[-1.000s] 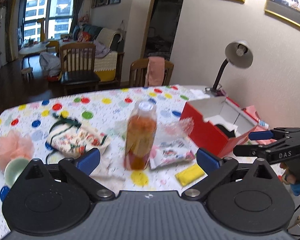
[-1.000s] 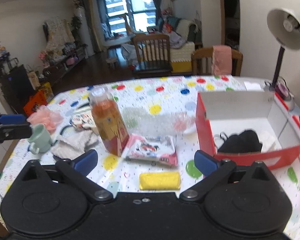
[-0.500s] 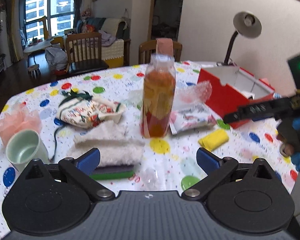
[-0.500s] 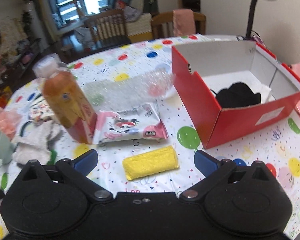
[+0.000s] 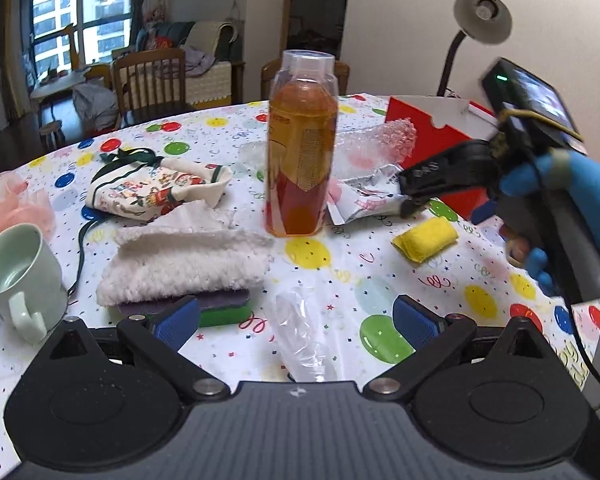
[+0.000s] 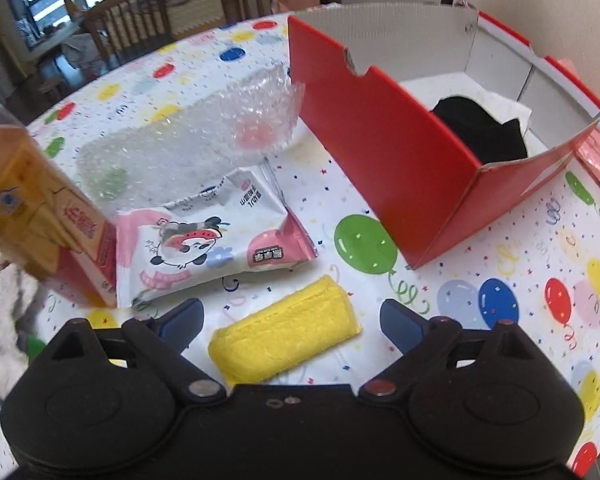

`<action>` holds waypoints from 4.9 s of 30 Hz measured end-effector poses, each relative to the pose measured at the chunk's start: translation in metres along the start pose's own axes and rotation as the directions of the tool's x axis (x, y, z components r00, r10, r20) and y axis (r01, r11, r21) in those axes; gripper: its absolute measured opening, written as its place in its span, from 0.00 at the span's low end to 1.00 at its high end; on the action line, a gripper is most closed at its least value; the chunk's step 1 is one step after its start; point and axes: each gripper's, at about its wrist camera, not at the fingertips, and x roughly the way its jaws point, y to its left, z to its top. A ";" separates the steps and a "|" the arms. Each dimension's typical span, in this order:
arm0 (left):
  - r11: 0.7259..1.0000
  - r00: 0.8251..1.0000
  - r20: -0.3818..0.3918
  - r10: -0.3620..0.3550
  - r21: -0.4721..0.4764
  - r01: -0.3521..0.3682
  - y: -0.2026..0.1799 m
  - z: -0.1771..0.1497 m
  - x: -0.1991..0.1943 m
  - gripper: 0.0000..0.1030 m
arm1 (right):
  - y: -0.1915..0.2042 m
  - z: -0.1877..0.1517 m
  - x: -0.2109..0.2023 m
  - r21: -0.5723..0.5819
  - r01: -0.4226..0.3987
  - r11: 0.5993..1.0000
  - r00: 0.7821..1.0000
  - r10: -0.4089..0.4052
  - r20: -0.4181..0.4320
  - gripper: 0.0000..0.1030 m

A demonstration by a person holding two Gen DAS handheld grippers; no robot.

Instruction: Organize soft objects

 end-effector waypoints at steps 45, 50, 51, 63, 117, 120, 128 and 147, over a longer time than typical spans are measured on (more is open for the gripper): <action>0.998 0.985 -0.170 0.045 0.039 -0.039 -0.021 -0.033 0.044 0.31 | 0.000 -0.015 -0.011 -0.135 -0.070 0.988 0.996 0.061 -0.066 0.41; 0.999 0.984 -0.176 0.029 0.023 -0.025 -0.020 -0.028 0.037 0.31 | 0.005 -0.033 -0.035 -0.235 -0.129 0.963 0.991 0.120 -0.052 0.36; 1.000 0.983 -0.179 0.025 0.021 -0.022 -0.020 -0.027 0.036 0.31 | 0.005 -0.035 -0.040 -0.246 -0.140 0.959 0.990 0.132 -0.050 0.35; 1.000 0.982 -0.187 -0.025 -0.006 0.024 -0.030 0.001 0.023 0.28 | -0.035 -0.041 -0.081 -0.259 -0.232 0.938 0.970 0.244 0.016 0.27; 0.967 0.980 -0.134 -0.147 0.191 0.171 -0.253 0.322 0.168 0.25 | -0.263 0.179 -0.055 -0.196 -0.126 0.972 0.964 0.167 0.207 0.27; 0.967 0.982 -0.138 -0.127 0.203 0.153 -0.263 0.325 0.191 0.25 | -0.265 0.180 -0.041 -0.202 -0.115 0.973 0.970 0.153 0.187 0.27; 0.972 0.959 -0.261 -0.110 0.173 0.159 -0.279 0.313 0.254 0.25 | -0.254 0.173 -0.008 -0.259 -0.098 0.961 0.982 0.136 0.134 0.27; 0.982 0.886 -0.462 -0.049 0.138 0.126 -0.271 0.266 0.340 0.25 | -0.249 0.168 0.037 -0.235 -0.116 0.965 0.988 0.137 0.072 0.28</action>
